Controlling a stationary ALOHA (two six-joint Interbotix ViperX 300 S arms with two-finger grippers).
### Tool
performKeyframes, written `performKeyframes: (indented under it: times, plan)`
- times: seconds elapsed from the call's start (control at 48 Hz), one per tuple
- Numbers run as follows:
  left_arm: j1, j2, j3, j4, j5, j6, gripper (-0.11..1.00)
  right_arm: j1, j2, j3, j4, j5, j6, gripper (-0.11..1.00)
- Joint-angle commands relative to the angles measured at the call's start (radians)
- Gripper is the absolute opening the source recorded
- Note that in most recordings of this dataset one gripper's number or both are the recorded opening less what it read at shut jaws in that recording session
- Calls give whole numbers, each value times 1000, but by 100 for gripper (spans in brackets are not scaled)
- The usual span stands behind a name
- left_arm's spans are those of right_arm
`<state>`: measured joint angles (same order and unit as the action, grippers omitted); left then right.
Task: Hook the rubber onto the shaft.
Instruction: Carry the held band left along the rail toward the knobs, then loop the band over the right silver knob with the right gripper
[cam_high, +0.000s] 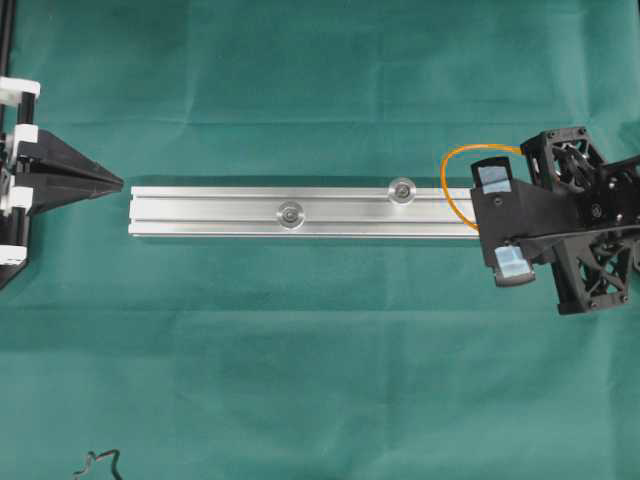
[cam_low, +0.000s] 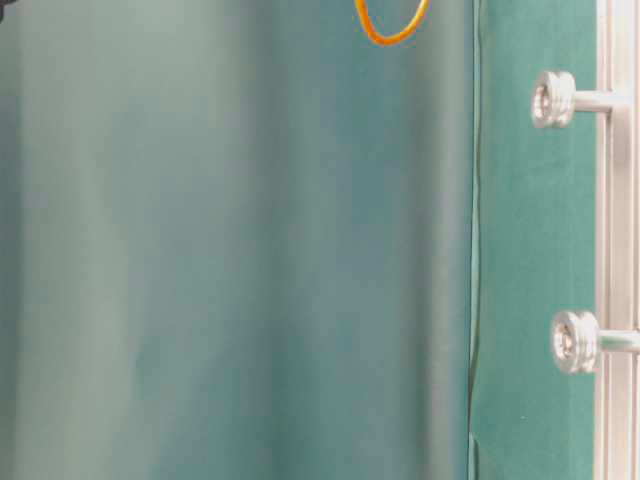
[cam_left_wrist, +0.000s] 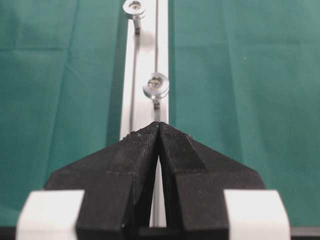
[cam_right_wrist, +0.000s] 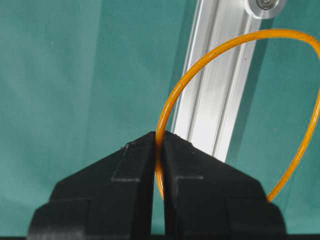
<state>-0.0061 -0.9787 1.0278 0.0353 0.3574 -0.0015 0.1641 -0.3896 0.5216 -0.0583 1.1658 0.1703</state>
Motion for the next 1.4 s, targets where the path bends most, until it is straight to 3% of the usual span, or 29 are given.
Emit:
performKeyframes:
  times: [0.0, 0.313, 1.063, 1.376]
  plan:
    - [-2, 8, -31, 2, -8, 2, 0, 2, -14, -25, -2, 0, 2, 6]
    - [0, 8, -31, 2, -9, 2, 0, 2, 31, -57, -3, -6, 0, 6]
    - [-2, 8, -34, 2, -9, 2, 0, -14, 273, -275, -25, -54, -2, 6]
    - [-14, 8, -34, 3, -9, 2, 0, -15, 287, -281, -25, -55, -3, 6]
